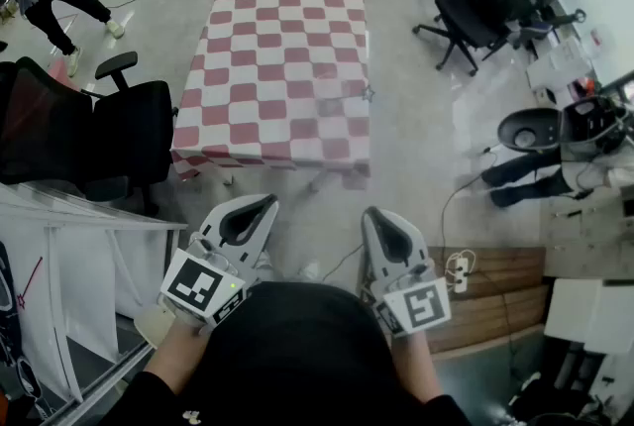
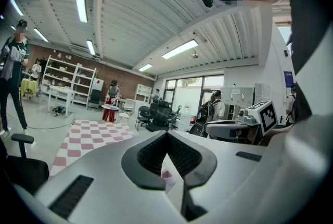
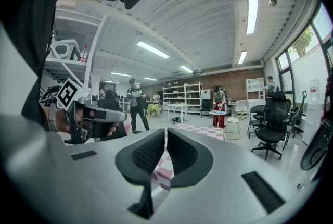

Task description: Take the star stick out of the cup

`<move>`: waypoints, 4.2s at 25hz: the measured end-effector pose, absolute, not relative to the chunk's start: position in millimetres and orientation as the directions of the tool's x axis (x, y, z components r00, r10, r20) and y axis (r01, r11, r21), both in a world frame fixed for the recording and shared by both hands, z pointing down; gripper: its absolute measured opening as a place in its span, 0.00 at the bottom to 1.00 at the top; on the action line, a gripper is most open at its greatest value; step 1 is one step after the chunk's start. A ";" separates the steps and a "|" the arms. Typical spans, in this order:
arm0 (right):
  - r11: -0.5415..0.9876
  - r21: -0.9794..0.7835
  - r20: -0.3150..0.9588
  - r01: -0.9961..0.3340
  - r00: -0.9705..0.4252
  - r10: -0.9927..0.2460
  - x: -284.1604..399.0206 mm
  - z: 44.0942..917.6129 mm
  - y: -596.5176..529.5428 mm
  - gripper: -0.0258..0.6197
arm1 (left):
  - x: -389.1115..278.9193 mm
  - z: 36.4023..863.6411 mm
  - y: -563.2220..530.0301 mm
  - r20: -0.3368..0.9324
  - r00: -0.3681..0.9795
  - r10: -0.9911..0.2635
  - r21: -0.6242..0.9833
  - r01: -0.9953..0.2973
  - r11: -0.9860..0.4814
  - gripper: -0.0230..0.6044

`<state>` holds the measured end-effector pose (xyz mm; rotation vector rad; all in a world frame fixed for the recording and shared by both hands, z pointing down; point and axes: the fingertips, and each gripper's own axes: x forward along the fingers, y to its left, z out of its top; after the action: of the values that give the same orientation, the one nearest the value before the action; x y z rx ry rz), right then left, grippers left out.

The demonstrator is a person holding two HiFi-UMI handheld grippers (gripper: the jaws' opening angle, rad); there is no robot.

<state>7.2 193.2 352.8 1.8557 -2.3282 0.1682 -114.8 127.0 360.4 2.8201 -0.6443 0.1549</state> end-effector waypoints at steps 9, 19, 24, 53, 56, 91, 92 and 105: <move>0.206 0.010 0.210 -0.979 -0.199 -0.957 -20.0 357.5 176.8 0.09 | -140.3 367.4 111.9 0.153 0.907 -0.393 0.226 -0.420 -0.879 0.10; 0.113 0.027 0.202 -0.993 -0.105 -0.974 -38.5 362.2 166.0 0.09 | -164.4 380.8 89.1 0.143 0.932 -0.334 0.259 -0.361 -0.896 0.10; 0.058 0.015 0.206 -0.998 -0.053 -0.977 -31.1 364.4 166.2 0.09 | -159.8 380.7 87.9 0.150 0.942 -0.301 0.230 -0.329 -0.916 0.10; 0.249 -0.059 0.269 -0.967 -0.256 -0.929 147.9 404.1 22.7 0.09 | -6.8 397.5 -22.8 0.233 0.842 -0.486 0.236 -0.534 -0.812 0.10; 0.283 -0.084 0.266 -0.956 -0.295 -0.918 172.7 411.3 7.8 0.09 | 7.0 400.7 -33.4 0.261 0.806 -0.531 0.221 -0.585 -0.780 0.10; 0.357 -0.318 0.432 -0.878 -0.470 -0.770 178.1 525.6 -74.3 0.29 | -8.3 428.9 -51.1 0.444 0.648 -0.619 0.174 -0.740 -0.649 0.10; 0.347 -0.326 0.434 -0.879 -0.465 -0.771 177.7 527.1 -75.7 0.28 | -11.3 429.6 -51.1 0.447 0.646 -0.619 0.174 -0.741 -0.648 0.10; 0.290 -0.330 0.468 -0.898 -0.423 -0.776 171.3 538.2 -83.1 0.10 | -28.3 435.1 -56.1 0.460 0.644 -0.611 0.180 -0.742 -0.646 0.10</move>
<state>171.3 -83.1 538.2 1.5473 -2.3398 0.8225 -28.3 -56.1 435.1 2.5122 -1.0758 0.5152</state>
